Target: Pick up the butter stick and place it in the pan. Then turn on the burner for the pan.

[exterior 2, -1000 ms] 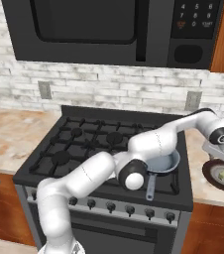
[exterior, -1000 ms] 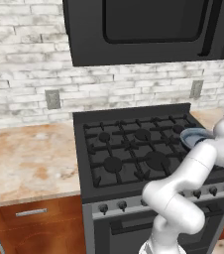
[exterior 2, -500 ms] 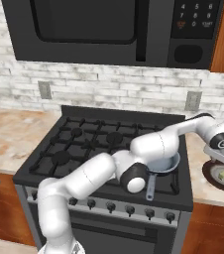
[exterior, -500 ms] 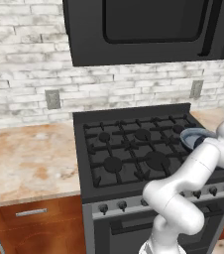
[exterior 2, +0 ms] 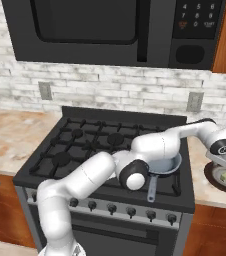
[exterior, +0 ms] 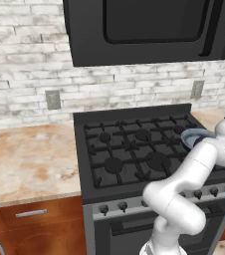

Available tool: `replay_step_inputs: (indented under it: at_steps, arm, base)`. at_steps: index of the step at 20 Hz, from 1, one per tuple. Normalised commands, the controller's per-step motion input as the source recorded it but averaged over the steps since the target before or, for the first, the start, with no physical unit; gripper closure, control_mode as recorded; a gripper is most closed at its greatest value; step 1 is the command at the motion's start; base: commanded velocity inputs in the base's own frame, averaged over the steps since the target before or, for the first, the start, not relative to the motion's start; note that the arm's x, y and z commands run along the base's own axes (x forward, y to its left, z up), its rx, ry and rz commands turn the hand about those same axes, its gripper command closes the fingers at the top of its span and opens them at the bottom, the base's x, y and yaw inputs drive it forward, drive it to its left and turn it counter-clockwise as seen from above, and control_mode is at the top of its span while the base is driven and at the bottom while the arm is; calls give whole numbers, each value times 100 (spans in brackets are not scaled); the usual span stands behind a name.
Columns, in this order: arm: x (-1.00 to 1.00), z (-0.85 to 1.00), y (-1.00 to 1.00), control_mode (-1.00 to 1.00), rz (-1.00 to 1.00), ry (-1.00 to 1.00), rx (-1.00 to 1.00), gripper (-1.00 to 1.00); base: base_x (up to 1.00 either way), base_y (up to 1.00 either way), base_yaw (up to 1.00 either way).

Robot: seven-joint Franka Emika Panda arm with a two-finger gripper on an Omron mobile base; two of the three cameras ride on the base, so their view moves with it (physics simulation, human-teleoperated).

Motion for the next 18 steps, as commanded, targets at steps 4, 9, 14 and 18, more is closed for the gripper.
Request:
replay_step_inputs:
  at_steps: [4,9,14,18]
  arm:
    - [0,-7,-19,-100,0,0,6,-100]
    - [0,-1,-11,-100,0,1,5,-100]
    - [0,0,-13,-100,0,3,5,-100]
    - [0,-1,-9,-100,0,0,3,-100]
  base:
    - [0,0,0]
    - [0,0,0]
    - [0,0,0]
    - [0,0,0]
